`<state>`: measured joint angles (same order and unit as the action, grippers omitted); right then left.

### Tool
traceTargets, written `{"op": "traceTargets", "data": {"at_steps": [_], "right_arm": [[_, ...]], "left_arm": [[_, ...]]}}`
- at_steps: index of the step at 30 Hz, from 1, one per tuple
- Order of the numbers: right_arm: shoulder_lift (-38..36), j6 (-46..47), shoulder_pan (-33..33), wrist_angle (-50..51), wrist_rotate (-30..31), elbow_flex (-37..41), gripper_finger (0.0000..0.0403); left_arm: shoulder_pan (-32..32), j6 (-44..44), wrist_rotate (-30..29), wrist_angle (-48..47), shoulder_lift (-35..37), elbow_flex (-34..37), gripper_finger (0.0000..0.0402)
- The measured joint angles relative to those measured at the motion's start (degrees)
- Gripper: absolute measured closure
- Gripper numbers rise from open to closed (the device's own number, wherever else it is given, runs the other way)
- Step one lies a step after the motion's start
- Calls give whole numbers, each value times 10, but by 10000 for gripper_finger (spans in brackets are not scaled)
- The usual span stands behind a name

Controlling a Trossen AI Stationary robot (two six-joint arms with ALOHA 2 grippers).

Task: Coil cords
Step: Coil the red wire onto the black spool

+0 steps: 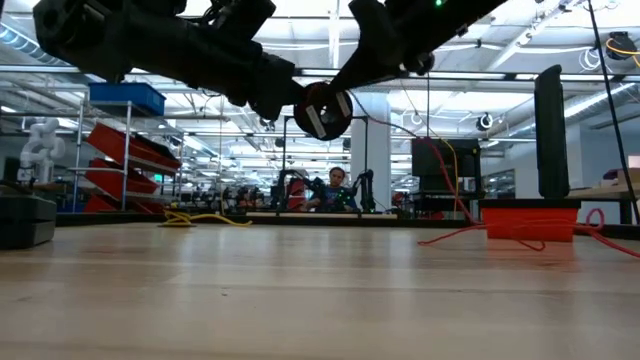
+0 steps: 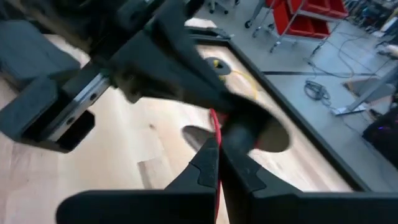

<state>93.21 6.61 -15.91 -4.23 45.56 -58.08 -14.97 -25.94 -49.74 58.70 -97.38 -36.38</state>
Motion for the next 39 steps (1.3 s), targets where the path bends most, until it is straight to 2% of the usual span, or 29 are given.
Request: {"op": "traceTargets", "data": {"at_steps": [4,10,18,29,39], "right_arm": [[-28,5,1,50,26,-1,403],[-38,59,23,144,15,-1,403],[-35,47,26,147,22,-2,403],[-34,33,26,176,34,1,386],[-34,62,0,224,25,1,376]], "left_arm": [[-11,0,0,-12,0,0,401],[-27,1,8,32,0,0,401],[-23,31,48,66,0,0,401],[-25,56,63,72,6,0,401],[-24,43,62,69,42,0,401]]}}
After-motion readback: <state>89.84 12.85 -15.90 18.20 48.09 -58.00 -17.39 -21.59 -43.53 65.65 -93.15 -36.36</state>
